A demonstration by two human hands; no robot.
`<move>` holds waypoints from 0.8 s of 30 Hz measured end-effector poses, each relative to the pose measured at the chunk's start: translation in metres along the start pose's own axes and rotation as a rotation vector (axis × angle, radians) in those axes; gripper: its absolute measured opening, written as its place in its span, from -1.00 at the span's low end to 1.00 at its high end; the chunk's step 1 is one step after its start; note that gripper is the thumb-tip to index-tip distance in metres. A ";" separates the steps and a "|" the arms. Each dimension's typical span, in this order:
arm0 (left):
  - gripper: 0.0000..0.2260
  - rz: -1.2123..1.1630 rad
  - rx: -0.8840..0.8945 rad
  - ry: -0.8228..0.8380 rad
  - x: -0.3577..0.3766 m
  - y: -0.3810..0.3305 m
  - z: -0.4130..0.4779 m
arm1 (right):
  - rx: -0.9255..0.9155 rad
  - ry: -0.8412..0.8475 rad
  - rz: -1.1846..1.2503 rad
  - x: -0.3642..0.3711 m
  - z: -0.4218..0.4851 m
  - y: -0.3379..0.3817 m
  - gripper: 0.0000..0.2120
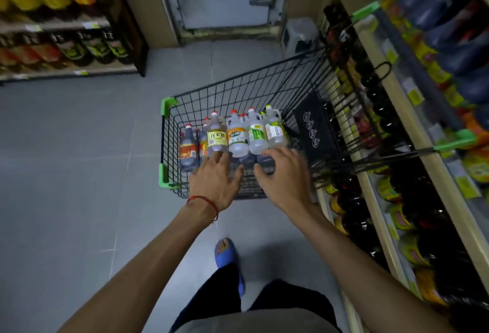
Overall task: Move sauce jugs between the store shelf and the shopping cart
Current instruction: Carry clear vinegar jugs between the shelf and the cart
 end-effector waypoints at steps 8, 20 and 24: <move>-0.58 0.000 0.008 0.109 0.006 0.032 0.093 | 0.109 0.051 0.080 0.044 0.080 0.002 -0.67; -0.55 0.004 -0.274 0.250 0.063 0.040 0.217 | 0.106 0.252 0.095 0.116 0.197 -0.066 -0.74; -0.51 -0.026 -0.384 0.320 0.093 0.057 0.232 | 0.135 0.300 0.118 0.152 0.218 -0.082 -0.74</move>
Point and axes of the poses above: each hand's wrist, its own z-axis towards the middle knuckle, its own x-axis out of the palm, y = z × x, the point moved 3 cm from there along z, towards the middle knuckle, and after that the axes turned 4 degrees about -x, right-handed, at the moved point
